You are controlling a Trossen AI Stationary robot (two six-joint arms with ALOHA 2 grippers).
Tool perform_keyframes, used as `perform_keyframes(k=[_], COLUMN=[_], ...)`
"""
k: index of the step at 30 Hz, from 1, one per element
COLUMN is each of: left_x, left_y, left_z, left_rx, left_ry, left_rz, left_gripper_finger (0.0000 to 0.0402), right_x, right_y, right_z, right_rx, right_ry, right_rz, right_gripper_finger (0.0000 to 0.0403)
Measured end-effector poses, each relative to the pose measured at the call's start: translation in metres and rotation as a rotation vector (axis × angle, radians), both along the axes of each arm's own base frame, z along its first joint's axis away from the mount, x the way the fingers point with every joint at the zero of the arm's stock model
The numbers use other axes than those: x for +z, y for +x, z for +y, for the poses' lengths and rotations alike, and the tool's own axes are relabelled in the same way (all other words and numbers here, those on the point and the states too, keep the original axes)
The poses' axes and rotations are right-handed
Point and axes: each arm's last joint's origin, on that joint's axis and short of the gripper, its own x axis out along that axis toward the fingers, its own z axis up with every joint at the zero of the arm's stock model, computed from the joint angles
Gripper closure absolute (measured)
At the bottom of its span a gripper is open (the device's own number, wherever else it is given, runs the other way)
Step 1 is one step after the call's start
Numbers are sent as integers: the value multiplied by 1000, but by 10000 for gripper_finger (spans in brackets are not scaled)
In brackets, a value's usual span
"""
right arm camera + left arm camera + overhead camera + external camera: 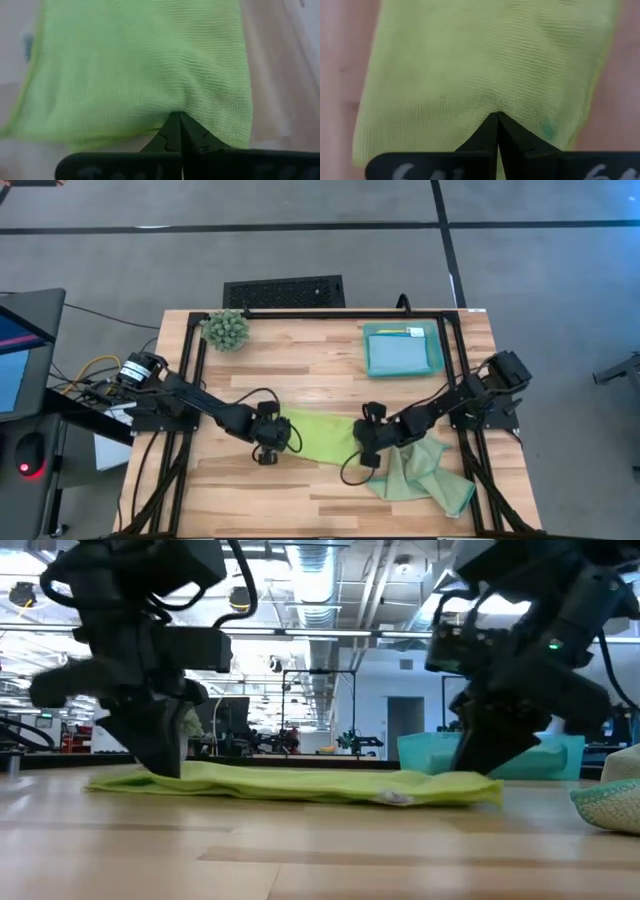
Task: Fold microfiber towels
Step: Fold the green microfiber cloth
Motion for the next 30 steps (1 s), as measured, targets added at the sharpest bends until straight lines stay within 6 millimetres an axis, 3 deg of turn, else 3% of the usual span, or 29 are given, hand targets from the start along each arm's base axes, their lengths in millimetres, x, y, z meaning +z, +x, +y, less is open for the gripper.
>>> perform_keyframes(k=[5, 12, 16, 21, 26, 30], left_x=[2, 22, 33, 34, 34, 34], left_y=[1, 11, 13, 6, -1, -6], left_z=[-15, -25, -32, -47, -60, -67], left_rx=[-64, -122, -160, -225, -255, -252], left_ry=[-104, -6, 53, 11, 28, 34], left_rz=[-12, -44, -46, -24, -25, -32], left_gripper_finger=[402, 401, 401, 401, 394, 363], right_x=[15, 52, 68, 71, 65, 48], right_y=[-8, -18, -22, -28, -30, -31], right_z=[-16, -31, -15, 22, 54, 67], right_rx=[36, 25, 81, 205, 298, 316], right_ry=[-46, -33, 53, 107, 90, 40], right_rz=[47, -20, -101, -182, -267, -251], right_gripper_finger=[395, 388, 377, 364, 349, 324])
